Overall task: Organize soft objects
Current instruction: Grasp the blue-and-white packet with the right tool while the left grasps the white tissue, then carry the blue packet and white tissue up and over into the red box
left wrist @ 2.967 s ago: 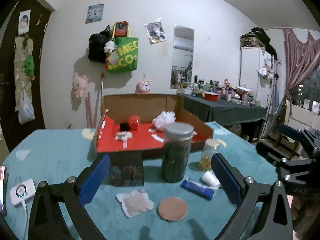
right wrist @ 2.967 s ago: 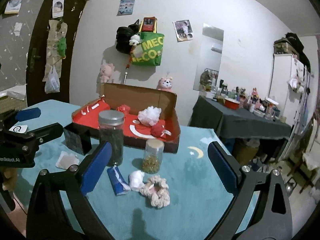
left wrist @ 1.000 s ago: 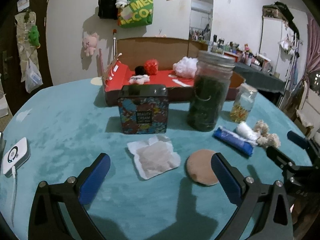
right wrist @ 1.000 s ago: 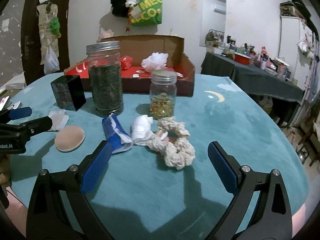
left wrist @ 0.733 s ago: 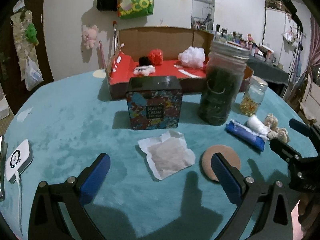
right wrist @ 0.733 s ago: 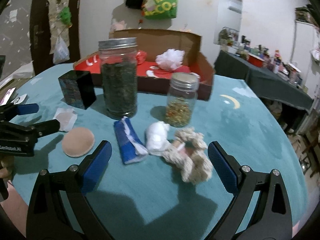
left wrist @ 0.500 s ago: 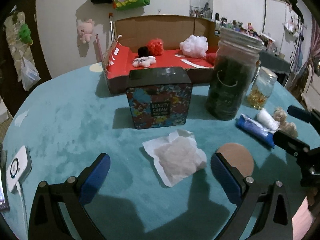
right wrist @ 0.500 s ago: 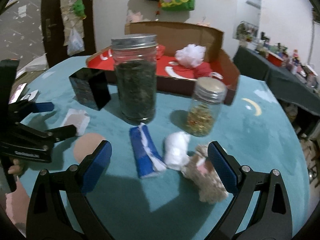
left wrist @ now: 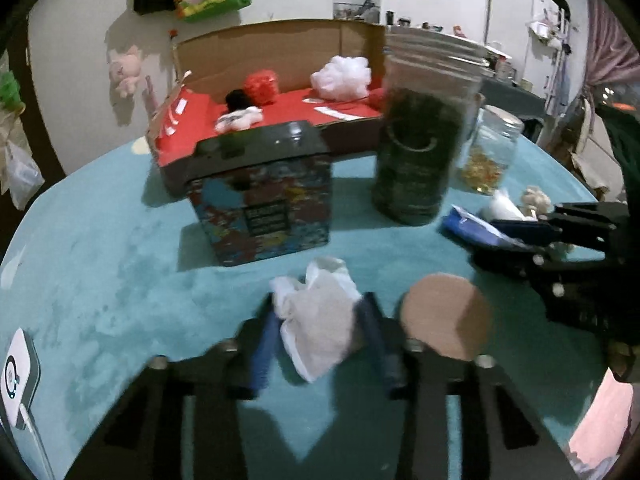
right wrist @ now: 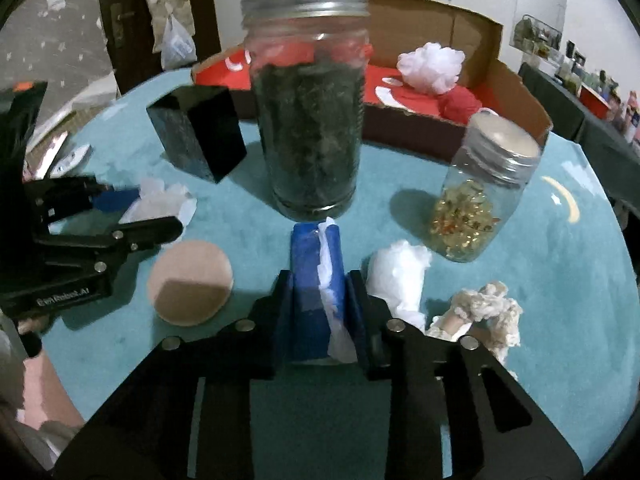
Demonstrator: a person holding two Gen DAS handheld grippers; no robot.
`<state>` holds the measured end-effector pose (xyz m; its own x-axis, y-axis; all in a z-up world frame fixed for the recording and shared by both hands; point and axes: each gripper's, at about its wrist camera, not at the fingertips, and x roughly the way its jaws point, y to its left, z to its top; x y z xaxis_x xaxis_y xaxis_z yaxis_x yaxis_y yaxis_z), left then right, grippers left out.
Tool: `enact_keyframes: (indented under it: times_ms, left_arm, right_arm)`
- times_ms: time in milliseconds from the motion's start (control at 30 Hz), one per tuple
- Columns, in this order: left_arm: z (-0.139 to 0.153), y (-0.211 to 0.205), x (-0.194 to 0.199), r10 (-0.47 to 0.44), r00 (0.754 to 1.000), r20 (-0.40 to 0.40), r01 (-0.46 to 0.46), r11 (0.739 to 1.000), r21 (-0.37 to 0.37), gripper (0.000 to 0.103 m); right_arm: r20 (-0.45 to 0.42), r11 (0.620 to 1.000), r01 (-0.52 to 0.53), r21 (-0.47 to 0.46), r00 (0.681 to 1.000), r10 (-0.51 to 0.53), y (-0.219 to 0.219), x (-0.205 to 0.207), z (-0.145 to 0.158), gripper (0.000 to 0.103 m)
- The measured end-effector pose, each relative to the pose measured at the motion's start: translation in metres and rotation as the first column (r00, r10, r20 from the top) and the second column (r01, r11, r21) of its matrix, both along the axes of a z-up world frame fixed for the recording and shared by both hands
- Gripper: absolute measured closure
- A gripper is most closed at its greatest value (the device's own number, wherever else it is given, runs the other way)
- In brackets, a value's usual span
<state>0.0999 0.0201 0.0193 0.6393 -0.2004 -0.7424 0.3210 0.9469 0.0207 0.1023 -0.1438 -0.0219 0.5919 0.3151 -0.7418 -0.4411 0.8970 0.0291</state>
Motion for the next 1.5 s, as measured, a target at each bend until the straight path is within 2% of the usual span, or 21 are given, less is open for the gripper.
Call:
enact_keyframes:
  times_ms: [33, 267, 433, 867, 1167, 1500]
  left_arm:
    - [0.001, 0.000, -0.001, -0.007, 1.000, -0.006, 0.007, 1.000, -0.018, 0.081]
    - [0.013, -0.002, -0.005, -0.049, 0.998, -0.026, 0.045, 0.988, -0.145, 0.082]
    - [0.020, -0.014, -0.008, -0.083, 0.997, 0.001, 0.082, 0.984, -0.156, 0.082]
    - [0.034, -0.017, 0.000, -0.068, 0.997, 0.039, 0.074, 0.986, -0.152, 0.082]
    - [0.026, -0.037, 0.001, -0.141, 0.990, 0.005, 0.139, 0.972, -0.188, 0.082]
    - [0.025, -0.041, 0.005, -0.142, 0.990, -0.003, 0.138, 0.968, -0.211, 0.082]
  right_arm:
    - [0.004, 1.000, 0.001, 0.008, 1.000, -0.001, -0.001, -0.002, 0.001, 0.079]
    - [0.067, 0.999, 0.008, 0.052, 0.998, -0.012, -0.005, -0.020, 0.014, 0.080]
    - [0.072, 0.998, 0.021, 0.066, 0.997, -0.026, -0.008, -0.021, 0.016, 0.080]
    - [0.097, 0.996, 0.031, 0.078, 0.995, -0.038, -0.012, -0.023, 0.022, 0.080]
    - [0.083, 0.994, 0.038, 0.104, 0.995, -0.047, -0.015, -0.022, 0.019, 0.080]
    - [0.080, 0.993, 0.040, 0.111, 0.996, -0.049, -0.015, -0.022, 0.018, 0.080]
